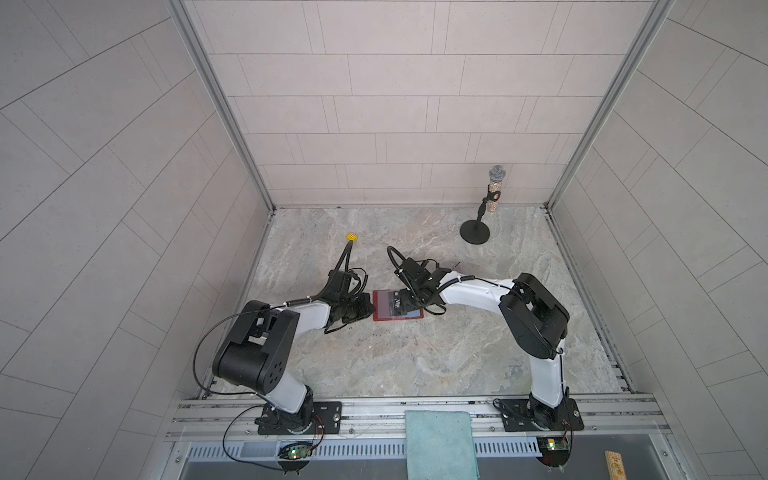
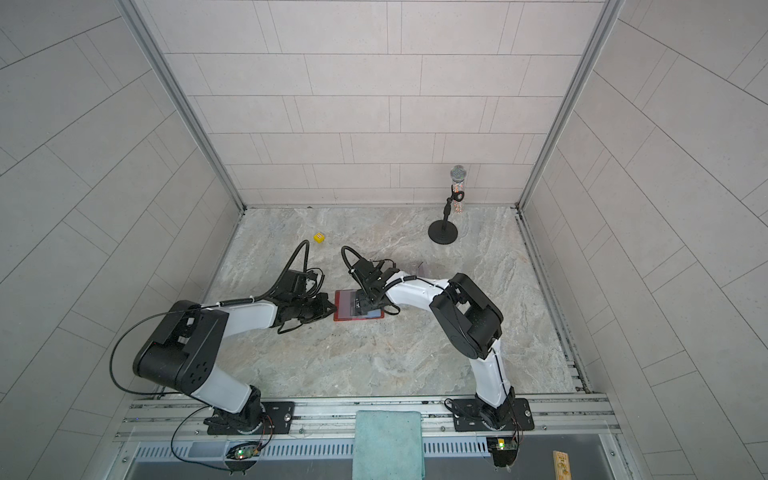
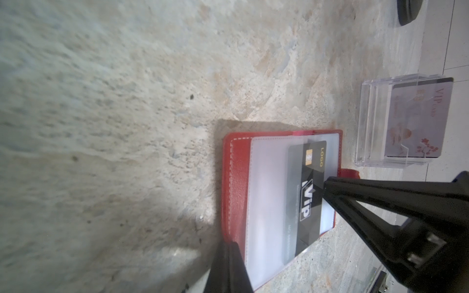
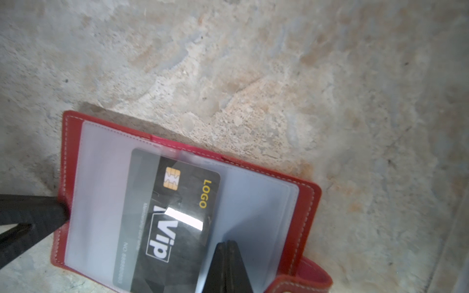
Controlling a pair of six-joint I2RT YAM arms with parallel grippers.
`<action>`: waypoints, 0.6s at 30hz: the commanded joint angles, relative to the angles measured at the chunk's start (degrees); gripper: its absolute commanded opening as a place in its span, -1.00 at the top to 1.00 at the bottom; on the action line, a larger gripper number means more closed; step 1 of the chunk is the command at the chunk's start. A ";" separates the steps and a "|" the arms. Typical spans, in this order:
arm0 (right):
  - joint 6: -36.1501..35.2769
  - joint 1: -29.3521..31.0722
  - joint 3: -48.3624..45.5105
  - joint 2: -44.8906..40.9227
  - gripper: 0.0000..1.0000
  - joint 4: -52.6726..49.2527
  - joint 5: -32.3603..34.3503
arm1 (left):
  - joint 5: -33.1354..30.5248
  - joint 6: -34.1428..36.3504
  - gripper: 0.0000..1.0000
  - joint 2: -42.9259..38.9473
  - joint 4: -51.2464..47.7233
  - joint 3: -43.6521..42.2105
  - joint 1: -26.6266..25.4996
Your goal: Put the credit cards into the card holder
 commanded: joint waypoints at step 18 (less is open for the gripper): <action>0.92 0.73 0.26 2.61 0.93 2.89 -6.41 | 0.68 1.10 1.00 -1.03 -1.29 0.65 -0.07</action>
